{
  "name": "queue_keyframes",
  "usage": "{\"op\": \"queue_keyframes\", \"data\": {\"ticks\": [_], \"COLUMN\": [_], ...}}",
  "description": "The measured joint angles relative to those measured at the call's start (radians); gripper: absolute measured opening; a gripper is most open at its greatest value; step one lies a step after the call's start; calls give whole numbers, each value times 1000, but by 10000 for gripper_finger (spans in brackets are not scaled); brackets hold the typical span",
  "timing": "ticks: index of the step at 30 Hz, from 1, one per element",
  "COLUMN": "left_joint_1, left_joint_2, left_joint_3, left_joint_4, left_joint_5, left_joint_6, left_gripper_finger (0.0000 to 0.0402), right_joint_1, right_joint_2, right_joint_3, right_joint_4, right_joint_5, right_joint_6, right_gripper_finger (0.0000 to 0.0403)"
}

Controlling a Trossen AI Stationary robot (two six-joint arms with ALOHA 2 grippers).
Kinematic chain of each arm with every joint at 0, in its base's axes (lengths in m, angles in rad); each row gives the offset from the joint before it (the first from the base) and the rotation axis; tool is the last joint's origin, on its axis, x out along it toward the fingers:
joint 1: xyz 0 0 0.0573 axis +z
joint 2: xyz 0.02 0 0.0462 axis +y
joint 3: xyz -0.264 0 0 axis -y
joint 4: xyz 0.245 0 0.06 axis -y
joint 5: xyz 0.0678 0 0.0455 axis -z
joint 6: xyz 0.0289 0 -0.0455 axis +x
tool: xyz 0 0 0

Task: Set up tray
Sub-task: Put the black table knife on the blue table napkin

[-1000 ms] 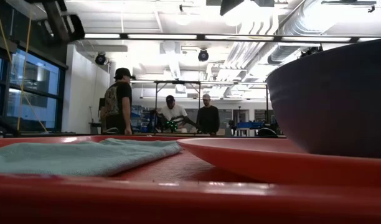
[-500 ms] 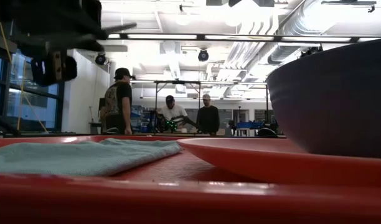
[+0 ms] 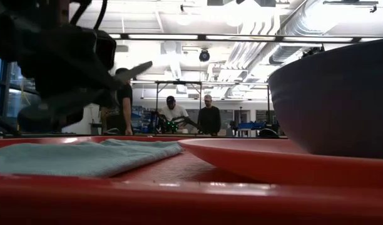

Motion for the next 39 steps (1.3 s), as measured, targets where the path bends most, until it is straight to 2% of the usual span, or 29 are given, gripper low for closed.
{"op": "queue_keyframes", "data": {"ticks": [13,22,31,39], "left_joint_1": [1,1,1,1], "left_joint_2": [31,31,31,31], "left_joint_3": [36,36,36,36], "left_joint_4": [-57,-56,-56,-56], "left_joint_5": [28,49,45,43], "left_joint_6": [-50,-86,-100,-98], "left_gripper_finger": [53,53,131,133], "right_joint_1": [0,0,0,0], "right_joint_2": [-161,-175,-174,-174], "right_joint_3": [0,0,0,0], "right_joint_4": [6,-4,-6,-6], "right_joint_5": [8,8,10,12], "right_joint_6": [31,30,18,8], "right_gripper_finger": [0,0,0,0]}}
